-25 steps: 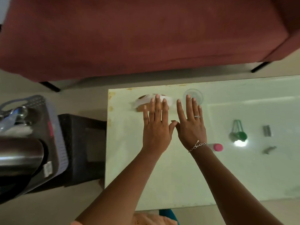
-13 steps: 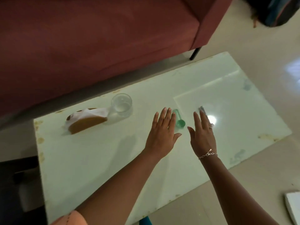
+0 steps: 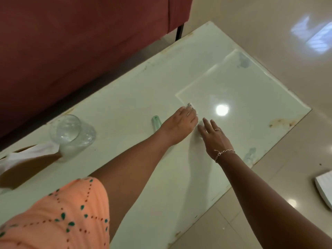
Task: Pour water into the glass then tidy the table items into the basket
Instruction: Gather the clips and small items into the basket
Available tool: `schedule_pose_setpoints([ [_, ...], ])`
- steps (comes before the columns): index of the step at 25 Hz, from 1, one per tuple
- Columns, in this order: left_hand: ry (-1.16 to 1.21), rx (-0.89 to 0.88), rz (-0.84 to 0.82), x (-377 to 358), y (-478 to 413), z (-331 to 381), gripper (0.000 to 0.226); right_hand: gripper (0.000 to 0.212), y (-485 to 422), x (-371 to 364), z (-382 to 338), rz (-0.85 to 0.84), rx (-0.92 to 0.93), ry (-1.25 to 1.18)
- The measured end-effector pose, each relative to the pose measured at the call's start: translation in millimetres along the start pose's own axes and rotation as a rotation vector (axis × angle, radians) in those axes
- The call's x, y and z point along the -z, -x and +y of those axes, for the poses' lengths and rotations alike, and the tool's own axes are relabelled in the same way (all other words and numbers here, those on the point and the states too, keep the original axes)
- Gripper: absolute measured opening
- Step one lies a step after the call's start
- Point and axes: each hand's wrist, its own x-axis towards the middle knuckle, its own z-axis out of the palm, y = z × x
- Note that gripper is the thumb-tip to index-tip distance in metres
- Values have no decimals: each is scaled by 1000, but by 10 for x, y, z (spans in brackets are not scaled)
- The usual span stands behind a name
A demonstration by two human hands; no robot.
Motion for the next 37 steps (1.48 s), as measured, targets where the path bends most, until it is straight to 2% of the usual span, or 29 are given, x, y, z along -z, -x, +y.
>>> schedule_pose_setpoints([
  [2,-48,-24,-88,-110,-237,-34,47,49,4,-123,62,38,-16,-49],
  [4,48,-24,-236,-129,-438,-82,44,46,54,-224,70,137,-10,-83],
  [7,115,67,-230,-104,-562,-102,35,37,95,-302,71,269,-12,-32],
  [10,200,123,-253,-83,-477,56,33,15,171,-407,18,363,-15,24],
  [11,226,144,-241,-65,-423,113,31,18,190,-441,-11,381,-38,18],
  [13,277,281,-124,11,-285,187,21,27,253,-497,-73,358,-86,-35],
  [16,551,560,1,161,54,233,9,11,372,-425,-120,356,-165,-236],
  [18,657,696,142,235,385,239,10,6,458,-350,-195,414,-201,-335],
  [20,723,824,213,330,743,184,10,4,530,-215,-375,512,-175,-360],
  [27,862,1129,411,741,2096,-76,4,9,638,189,-1465,733,63,-309],
  [37,842,1527,511,1014,4508,-268,10,18,1008,208,-3614,652,431,-423],
])
